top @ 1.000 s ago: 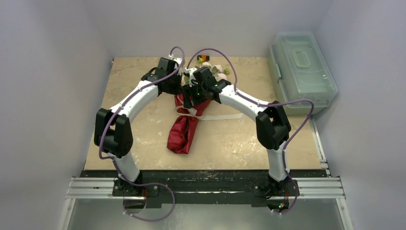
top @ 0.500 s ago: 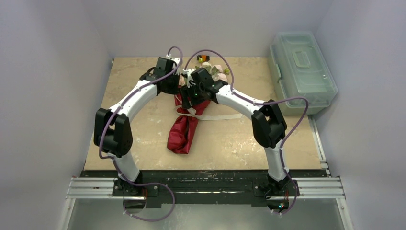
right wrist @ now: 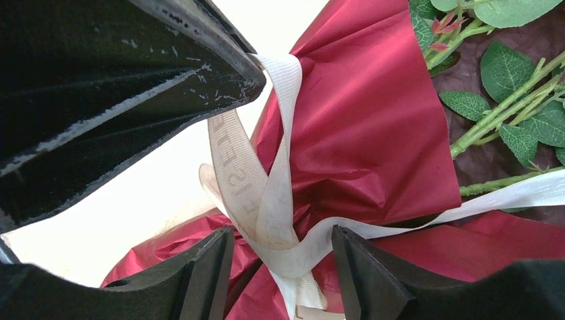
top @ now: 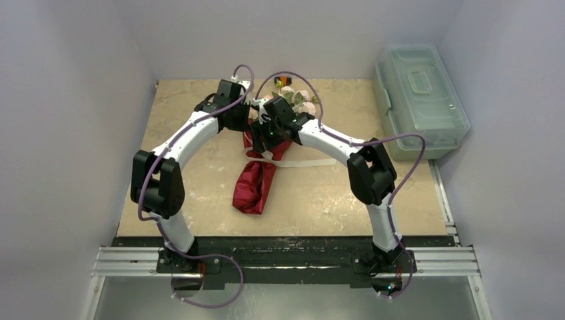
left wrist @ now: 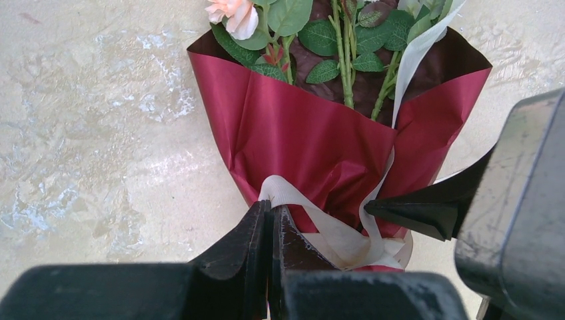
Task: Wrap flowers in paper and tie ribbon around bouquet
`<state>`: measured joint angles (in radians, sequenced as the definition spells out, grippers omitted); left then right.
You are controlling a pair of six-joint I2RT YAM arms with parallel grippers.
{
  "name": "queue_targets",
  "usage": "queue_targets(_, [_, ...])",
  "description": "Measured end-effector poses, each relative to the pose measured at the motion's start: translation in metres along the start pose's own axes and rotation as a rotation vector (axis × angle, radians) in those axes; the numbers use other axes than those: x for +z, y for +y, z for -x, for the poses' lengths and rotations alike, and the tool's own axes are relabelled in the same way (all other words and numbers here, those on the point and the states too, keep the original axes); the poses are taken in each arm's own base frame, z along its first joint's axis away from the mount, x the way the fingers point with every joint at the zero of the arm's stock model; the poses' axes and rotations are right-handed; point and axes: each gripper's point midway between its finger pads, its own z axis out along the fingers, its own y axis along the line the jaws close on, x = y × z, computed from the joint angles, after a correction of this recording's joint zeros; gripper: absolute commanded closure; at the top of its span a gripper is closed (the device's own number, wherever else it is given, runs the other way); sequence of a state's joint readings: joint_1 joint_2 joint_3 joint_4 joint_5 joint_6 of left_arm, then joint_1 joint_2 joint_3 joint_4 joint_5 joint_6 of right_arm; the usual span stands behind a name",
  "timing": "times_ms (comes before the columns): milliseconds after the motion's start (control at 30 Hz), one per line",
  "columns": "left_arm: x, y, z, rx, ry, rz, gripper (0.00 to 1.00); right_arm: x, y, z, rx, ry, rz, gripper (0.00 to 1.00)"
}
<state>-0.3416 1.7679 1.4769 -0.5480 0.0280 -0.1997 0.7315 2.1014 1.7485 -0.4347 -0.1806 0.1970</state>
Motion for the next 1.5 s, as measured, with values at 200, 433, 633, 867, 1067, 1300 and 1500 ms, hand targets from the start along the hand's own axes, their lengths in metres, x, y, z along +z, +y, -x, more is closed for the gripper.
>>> queue_targets(200, [0.0,0.0,0.0,0.0,0.001,-0.002,1.0,0.0,0.002,-0.001,-0.003,0.001,0.002,0.43])
queue_targets(433, [0.0,0.001,0.0,-0.004,0.001,0.0,1.0,0.003,0.005,-0.002,-0.003,0.006,0.014,0.42])
queue_targets(633, [0.0,0.001,-0.001,-0.009,0.002,-0.006,1.0,0.003,0.007,-0.003,-0.001,0.01,0.025,0.53])
queue_targets(867, [0.001,0.001,0.0,-0.031,0.0,-0.009,1.0,0.009,0.011,-0.009,-0.006,0.025,0.033,0.65])
queue_targets(1067, [0.001,0.002,-0.002,-0.035,0.005,-0.008,1.0,0.01,0.012,-0.011,-0.006,0.029,0.035,0.75])
queue_targets(1300, [0.001,0.002,-0.002,-0.036,0.004,-0.008,1.0,0.009,0.016,-0.015,-0.004,0.047,0.056,0.93])
queue_targets(1500, [0.0,0.002,-0.003,-0.036,0.007,-0.009,0.89,0.005,0.023,-0.019,0.002,0.072,0.097,1.0])
